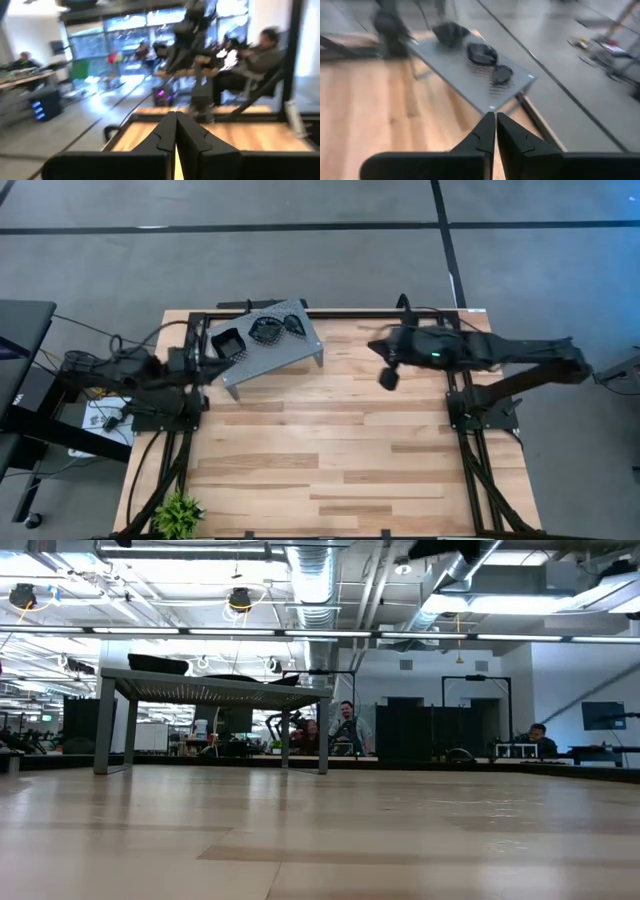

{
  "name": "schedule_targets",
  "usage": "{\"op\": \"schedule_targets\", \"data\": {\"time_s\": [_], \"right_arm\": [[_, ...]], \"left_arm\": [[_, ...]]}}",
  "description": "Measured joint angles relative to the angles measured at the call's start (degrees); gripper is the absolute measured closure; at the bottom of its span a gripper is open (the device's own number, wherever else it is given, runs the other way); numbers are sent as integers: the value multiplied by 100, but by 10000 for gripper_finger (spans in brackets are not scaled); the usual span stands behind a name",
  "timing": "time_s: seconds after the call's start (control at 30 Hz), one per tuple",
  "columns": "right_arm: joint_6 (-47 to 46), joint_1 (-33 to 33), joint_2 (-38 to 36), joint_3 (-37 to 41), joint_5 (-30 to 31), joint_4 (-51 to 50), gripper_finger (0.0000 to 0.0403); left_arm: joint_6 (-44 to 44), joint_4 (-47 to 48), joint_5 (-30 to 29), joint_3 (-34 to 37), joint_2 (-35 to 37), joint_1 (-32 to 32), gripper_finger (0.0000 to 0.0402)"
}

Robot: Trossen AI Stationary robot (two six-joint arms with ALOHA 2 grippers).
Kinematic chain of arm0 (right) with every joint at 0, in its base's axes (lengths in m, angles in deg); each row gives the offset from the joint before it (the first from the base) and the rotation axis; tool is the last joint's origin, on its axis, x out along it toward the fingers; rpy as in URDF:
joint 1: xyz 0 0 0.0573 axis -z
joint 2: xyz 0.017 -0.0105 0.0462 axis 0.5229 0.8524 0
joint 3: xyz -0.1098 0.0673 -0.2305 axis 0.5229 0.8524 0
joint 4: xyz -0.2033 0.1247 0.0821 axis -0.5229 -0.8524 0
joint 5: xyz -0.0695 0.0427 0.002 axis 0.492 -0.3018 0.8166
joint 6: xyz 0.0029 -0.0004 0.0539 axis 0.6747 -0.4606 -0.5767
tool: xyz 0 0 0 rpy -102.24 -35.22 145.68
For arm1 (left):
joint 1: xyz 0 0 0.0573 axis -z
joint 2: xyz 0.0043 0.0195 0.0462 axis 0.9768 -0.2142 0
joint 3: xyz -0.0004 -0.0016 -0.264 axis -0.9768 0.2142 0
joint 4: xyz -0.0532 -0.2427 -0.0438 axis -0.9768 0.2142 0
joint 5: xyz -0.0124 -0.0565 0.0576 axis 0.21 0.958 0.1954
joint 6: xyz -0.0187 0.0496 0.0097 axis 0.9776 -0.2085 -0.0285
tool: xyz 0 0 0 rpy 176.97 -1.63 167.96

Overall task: Pick & Place Mini shaped plates
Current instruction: Return to Home Position

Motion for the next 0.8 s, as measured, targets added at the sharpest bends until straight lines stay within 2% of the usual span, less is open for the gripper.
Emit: {"op": "schedule_targets", "data": {"time_s": [0.17, 0.37, 0.57, 0.8], "right_arm": [[0, 278, -1717, 2294, -784, 1844, 396], [-13, 425, -3409, 4312, -1155, 3376, 401], [-11, 350, -4650, 5299, -1929, 3673, 396], [226, 180, -5788, 6002, -2147, 3620, 393]], "left_arm": [[43, -546, 945, 752, 718, 6, 394], [47, -1612, 742, 1906, 1474, -2, 394], [58, -1913, 735, 2569, 2030, -2, 392], [235, -1972, 726, 3012, 2290, -7, 390]]}}
